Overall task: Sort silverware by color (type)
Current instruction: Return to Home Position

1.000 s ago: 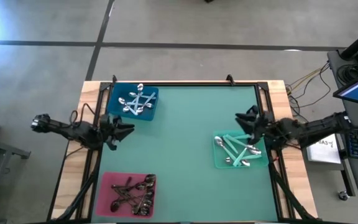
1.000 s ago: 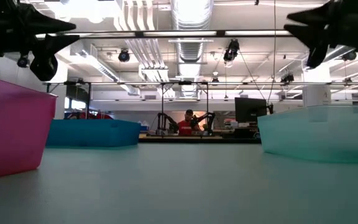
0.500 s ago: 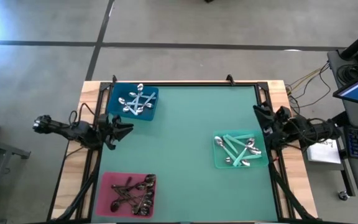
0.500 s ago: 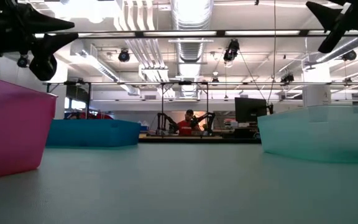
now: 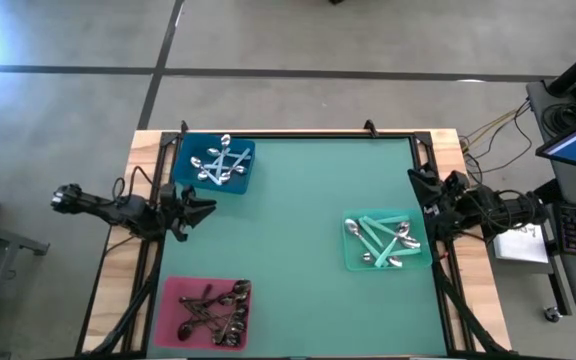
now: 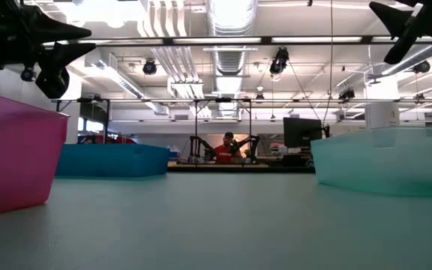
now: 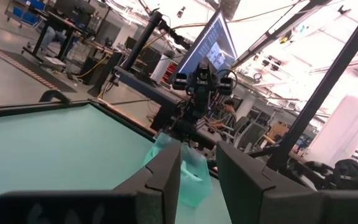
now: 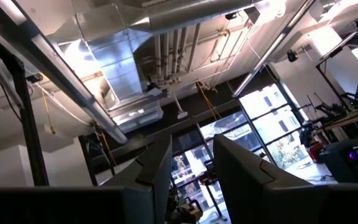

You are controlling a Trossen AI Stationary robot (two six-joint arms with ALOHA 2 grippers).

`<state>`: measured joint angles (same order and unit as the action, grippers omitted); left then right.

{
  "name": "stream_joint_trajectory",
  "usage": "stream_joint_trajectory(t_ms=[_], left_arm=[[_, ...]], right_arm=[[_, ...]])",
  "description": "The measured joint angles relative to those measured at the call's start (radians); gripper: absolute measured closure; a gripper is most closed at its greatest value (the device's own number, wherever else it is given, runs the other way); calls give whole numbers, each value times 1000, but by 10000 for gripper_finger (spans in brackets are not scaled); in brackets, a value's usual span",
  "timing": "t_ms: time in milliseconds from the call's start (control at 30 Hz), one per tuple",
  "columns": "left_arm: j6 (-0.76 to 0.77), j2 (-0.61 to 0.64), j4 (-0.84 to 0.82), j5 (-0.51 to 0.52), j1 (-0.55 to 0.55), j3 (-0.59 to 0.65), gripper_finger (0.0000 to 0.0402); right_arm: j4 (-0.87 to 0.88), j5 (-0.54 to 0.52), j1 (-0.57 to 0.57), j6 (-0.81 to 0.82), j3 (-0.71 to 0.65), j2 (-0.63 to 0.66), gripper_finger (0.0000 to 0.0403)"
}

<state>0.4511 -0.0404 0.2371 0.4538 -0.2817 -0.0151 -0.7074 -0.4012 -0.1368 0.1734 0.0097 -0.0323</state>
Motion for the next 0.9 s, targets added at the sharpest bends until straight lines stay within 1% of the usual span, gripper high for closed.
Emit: stream_joint_trajectory(t_ms=[400,900], left_arm=[[0,-30,1,0,0,0,315],[0,-72,1,0,0,-1,315]], right_arm=[[0,0,0,0,0,-41,294],[1,0,0,1,0,-43,294]])
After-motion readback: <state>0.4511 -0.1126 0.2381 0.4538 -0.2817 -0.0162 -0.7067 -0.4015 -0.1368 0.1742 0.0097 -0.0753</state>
